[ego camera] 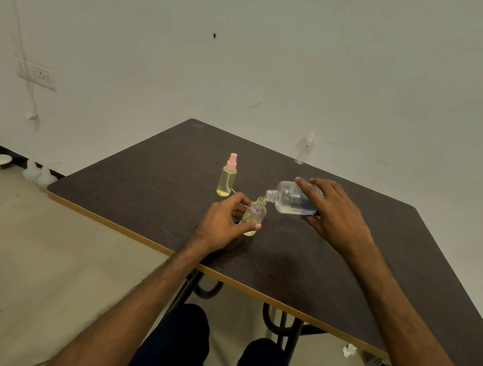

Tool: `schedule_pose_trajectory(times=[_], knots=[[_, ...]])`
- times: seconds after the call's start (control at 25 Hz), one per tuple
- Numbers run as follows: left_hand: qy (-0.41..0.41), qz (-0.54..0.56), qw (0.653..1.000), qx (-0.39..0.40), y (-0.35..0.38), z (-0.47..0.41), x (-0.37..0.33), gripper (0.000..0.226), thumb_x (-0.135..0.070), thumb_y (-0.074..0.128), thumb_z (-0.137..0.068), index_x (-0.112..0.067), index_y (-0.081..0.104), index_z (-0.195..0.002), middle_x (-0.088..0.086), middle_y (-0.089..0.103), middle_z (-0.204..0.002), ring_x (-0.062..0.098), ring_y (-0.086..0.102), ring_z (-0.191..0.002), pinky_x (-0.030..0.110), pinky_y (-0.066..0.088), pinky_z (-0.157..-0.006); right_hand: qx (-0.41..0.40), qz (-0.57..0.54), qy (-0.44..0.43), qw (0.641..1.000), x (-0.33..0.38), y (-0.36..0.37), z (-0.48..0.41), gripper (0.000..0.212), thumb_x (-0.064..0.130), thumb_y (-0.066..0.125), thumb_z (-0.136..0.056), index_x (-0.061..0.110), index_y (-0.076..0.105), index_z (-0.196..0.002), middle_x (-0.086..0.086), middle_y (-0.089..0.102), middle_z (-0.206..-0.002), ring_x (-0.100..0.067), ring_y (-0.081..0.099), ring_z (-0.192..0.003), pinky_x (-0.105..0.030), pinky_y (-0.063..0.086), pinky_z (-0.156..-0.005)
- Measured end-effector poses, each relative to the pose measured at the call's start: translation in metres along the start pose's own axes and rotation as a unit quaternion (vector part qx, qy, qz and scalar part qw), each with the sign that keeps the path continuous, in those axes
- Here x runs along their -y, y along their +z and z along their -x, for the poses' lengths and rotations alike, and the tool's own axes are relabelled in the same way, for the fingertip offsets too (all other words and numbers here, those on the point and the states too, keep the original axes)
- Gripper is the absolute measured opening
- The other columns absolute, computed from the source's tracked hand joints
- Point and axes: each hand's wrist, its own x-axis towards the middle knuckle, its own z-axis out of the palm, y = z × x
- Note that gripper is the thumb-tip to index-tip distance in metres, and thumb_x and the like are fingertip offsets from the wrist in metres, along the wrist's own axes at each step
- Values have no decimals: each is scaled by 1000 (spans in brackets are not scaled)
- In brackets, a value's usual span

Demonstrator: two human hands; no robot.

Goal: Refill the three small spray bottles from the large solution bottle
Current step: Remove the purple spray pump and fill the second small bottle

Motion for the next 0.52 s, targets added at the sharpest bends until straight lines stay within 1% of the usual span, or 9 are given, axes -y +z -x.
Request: schedule_pose_trajectory(times=[0.52], knots=[[5, 1, 1000, -2, 0, 0, 1, 46, -44, 84, -73, -26, 61, -108, -10, 71, -105, 4, 67, -97, 35, 59, -88, -9, -5, -2, 1000, 1, -2, 2, 78, 28, 79, -80, 19, 40, -147, -16, 54, -134, -34, 52, -122, -44, 53, -89]])
